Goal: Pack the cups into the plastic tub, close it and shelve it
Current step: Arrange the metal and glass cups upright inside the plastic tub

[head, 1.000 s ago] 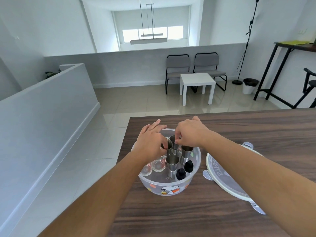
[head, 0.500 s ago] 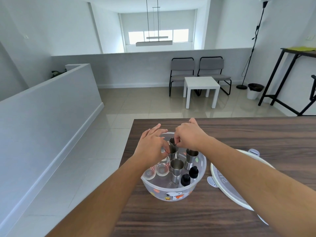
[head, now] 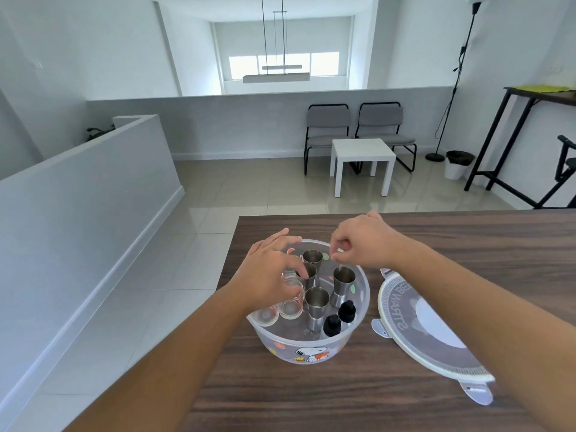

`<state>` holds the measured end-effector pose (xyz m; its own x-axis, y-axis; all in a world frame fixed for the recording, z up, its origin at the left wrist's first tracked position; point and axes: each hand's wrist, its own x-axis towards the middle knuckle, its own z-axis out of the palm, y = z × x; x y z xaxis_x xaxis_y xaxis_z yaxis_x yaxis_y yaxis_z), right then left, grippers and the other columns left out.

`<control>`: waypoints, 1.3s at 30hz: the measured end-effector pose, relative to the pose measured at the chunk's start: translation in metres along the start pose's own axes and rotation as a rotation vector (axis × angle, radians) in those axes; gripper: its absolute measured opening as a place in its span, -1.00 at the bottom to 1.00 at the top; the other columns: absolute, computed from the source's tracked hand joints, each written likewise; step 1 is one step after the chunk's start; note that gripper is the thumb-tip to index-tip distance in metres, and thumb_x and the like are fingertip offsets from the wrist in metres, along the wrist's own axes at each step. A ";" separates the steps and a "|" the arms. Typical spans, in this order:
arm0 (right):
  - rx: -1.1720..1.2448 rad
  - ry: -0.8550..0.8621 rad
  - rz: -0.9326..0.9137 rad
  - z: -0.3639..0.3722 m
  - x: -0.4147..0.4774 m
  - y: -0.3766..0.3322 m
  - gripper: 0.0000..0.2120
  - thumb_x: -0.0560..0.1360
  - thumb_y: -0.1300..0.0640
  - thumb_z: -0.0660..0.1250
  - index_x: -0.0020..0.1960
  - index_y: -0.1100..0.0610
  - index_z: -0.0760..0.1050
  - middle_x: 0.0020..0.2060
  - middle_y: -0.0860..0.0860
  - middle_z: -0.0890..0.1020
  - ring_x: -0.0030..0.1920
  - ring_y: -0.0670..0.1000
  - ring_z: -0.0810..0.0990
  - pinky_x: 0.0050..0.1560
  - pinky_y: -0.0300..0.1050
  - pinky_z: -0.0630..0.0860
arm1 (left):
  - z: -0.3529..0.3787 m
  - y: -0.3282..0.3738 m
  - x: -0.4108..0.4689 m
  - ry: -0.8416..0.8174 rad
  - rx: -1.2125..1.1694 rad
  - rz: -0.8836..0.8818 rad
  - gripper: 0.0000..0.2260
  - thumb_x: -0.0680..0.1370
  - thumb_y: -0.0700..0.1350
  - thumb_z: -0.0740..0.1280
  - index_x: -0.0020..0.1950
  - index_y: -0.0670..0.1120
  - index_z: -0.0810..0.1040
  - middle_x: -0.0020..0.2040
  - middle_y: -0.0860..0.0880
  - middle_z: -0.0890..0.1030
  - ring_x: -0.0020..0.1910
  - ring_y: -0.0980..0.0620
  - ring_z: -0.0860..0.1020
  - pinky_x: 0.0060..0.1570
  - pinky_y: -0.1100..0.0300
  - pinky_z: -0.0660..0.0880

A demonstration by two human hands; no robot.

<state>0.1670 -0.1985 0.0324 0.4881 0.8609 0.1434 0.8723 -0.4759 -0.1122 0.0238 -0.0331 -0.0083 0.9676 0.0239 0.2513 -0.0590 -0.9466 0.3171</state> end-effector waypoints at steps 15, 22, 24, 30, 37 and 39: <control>-0.221 -0.107 -0.002 0.029 -0.021 -0.005 -0.89 0.43 0.13 0.33 -0.18 -0.03 0.61 -0.22 -0.15 0.50 -0.09 -0.06 0.53 -0.01 -0.09 0.10 | 0.015 0.009 -0.005 -0.043 0.049 0.087 -0.93 0.36 0.00 0.46 -0.19 0.16 0.65 0.43 0.13 0.33 0.47 0.13 0.07 0.41 0.07 0.03; -0.226 -0.006 0.022 0.038 -0.011 -0.007 -0.83 0.45 0.15 0.26 -0.25 -0.05 0.54 -0.24 -0.12 0.50 -0.09 -0.03 0.52 -0.01 -0.08 0.11 | 0.014 0.010 -0.007 -0.007 0.029 0.067 -0.92 0.36 -0.04 0.45 -0.21 0.15 0.65 0.40 0.13 0.35 0.47 0.13 0.08 0.40 0.07 0.04; -0.208 -0.001 0.025 0.040 -0.009 -0.007 -0.85 0.45 0.13 0.27 -0.22 -0.06 0.57 -0.21 -0.12 0.54 -0.08 -0.04 0.51 0.01 -0.07 0.13 | 0.015 0.010 -0.007 0.002 0.031 0.067 -0.91 0.37 -0.05 0.45 -0.20 0.16 0.65 0.40 0.13 0.35 0.47 0.13 0.08 0.40 0.07 0.05; -0.095 0.039 0.028 0.029 -0.016 -0.007 -0.87 0.42 0.02 0.34 -0.04 -0.11 0.57 -0.31 -0.16 0.39 -0.12 -0.08 0.44 -0.01 -0.09 0.09 | 0.018 0.008 -0.007 0.013 0.010 0.058 -0.90 0.37 -0.04 0.45 -0.17 0.15 0.64 0.40 0.12 0.36 0.46 0.14 0.09 0.40 0.11 0.00; 0.075 -0.189 -0.103 0.014 -0.029 -0.019 -0.79 0.37 0.05 0.42 -0.03 -0.19 0.61 -0.24 -0.10 0.53 -0.15 -0.08 0.51 -0.04 -0.12 0.21 | 0.007 -0.001 0.003 0.045 0.004 -0.061 -0.85 0.37 0.01 0.46 -0.08 0.14 0.62 0.41 0.05 0.36 0.47 0.06 0.11 0.37 0.02 0.05; 0.038 -0.206 -0.112 0.019 -0.026 -0.025 -0.78 0.39 0.06 0.41 -0.01 -0.19 0.61 -0.24 -0.10 0.52 -0.15 -0.07 0.49 0.01 -0.09 0.23 | 0.009 -0.001 0.007 0.025 0.026 -0.067 -0.87 0.40 0.03 0.43 -0.06 0.15 0.62 0.42 0.04 0.35 0.47 0.07 0.10 0.37 0.04 0.04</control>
<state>0.1324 -0.2056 0.0131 0.3689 0.9283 -0.0466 0.9170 -0.3717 -0.1448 0.0331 -0.0351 -0.0149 0.9627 0.0949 0.2535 0.0120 -0.9506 0.3103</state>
